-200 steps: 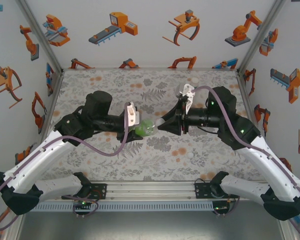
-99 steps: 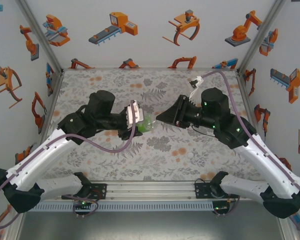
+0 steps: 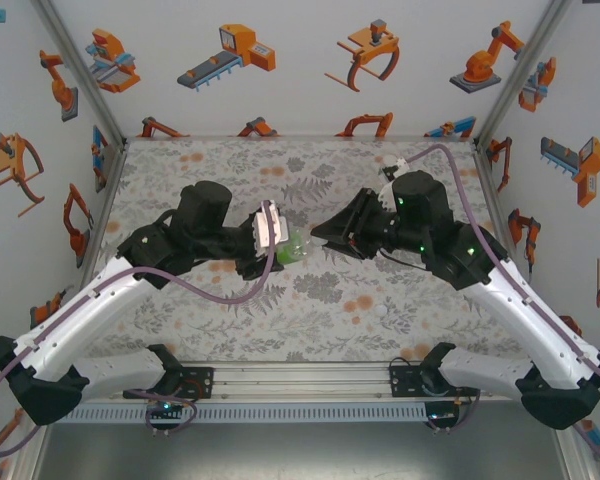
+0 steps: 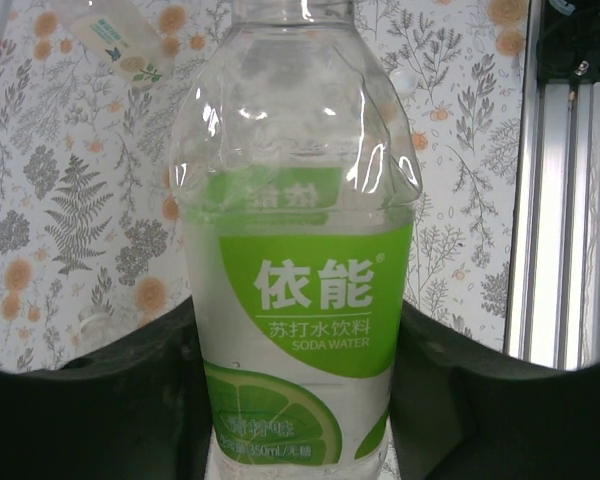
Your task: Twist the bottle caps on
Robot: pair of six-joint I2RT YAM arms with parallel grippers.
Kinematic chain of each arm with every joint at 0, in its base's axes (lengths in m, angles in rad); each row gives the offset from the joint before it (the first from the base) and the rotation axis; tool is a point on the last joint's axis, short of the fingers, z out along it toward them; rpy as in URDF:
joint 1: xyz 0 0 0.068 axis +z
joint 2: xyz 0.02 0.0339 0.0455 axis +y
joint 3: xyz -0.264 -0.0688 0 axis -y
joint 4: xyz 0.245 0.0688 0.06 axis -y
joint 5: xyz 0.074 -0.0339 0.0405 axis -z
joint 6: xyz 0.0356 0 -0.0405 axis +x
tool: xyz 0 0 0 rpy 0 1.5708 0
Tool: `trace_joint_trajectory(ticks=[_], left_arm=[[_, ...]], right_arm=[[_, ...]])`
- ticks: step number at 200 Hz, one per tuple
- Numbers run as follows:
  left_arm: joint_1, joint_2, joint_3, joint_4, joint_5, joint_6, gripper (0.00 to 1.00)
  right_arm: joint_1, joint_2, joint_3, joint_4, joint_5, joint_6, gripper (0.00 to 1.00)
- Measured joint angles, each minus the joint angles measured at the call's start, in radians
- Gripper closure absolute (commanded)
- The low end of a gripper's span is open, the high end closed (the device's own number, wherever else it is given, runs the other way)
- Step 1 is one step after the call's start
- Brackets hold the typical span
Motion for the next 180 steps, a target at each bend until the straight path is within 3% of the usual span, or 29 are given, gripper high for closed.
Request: trace_joint_trajectory(ticks=[15,57,110,180], left_arm=[[-0.001,0.000,0.000,0.026,0.004,0.003,0.21],[-0.001,-0.004,0.000,0.056,0.004,0.003,0.18],[-0.001,-0.037,-0.006,0.059,-0.019,0.000,0.17],[-0.001,-0.034,-0.006,0.055,-0.201,-0.160,0.21]], right_arm=[[0.000,0.008,0.000,-0.011,0.002,0.003,1.00],[0.000,0.043,0.011,-0.066,0.038,-0.051,1.00],[-0.010,0.198,0.191,-0.240,0.161,-0.283,1.00],[-0.121,0.487,0.419,-0.336,0.265,-0.603,1.00]])
